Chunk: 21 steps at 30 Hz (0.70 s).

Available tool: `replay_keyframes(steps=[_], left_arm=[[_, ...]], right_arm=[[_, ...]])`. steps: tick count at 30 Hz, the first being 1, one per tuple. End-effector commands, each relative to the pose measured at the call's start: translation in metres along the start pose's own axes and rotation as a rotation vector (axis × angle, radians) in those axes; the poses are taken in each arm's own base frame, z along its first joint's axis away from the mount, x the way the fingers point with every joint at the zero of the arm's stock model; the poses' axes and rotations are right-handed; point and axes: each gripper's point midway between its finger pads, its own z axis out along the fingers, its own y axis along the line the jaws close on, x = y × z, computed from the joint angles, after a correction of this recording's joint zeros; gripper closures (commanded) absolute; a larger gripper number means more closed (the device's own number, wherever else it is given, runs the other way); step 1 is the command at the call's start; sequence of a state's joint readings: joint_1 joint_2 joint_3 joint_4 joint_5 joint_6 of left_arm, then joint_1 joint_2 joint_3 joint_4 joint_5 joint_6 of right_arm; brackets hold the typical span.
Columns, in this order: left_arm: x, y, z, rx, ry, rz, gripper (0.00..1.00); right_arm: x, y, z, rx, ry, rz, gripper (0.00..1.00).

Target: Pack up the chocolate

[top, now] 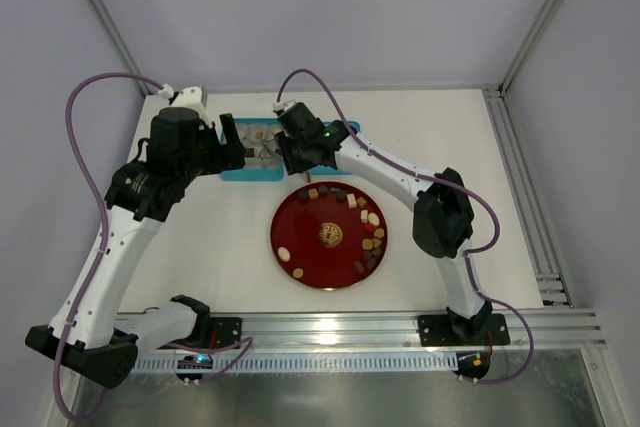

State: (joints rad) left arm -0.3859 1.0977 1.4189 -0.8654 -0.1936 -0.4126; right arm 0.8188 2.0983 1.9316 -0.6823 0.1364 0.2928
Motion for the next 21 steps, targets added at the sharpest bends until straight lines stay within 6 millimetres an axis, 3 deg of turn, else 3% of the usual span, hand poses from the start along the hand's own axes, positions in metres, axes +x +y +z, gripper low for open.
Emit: replay_keyframes(steps=[1,8,21], left_arm=[[-0.010,-0.004,-0.003,0.018,-0.038,-0.008,0.17],[-0.010,-0.004,-0.003,0.018,-0.038,-0.008,0.17],[-0.014,-0.004,-0.005,0.019,-0.047,-0.013,0.17]], right_arm=[[-0.017,-0.002,-0.018,0.008,-0.058,0.005,0.58],[-0.026,0.001,-0.024,-0.005,-0.079,0.007,0.58],[-0.061,0.007,-0.059,-0.030,-0.176,0.019,0.57]])
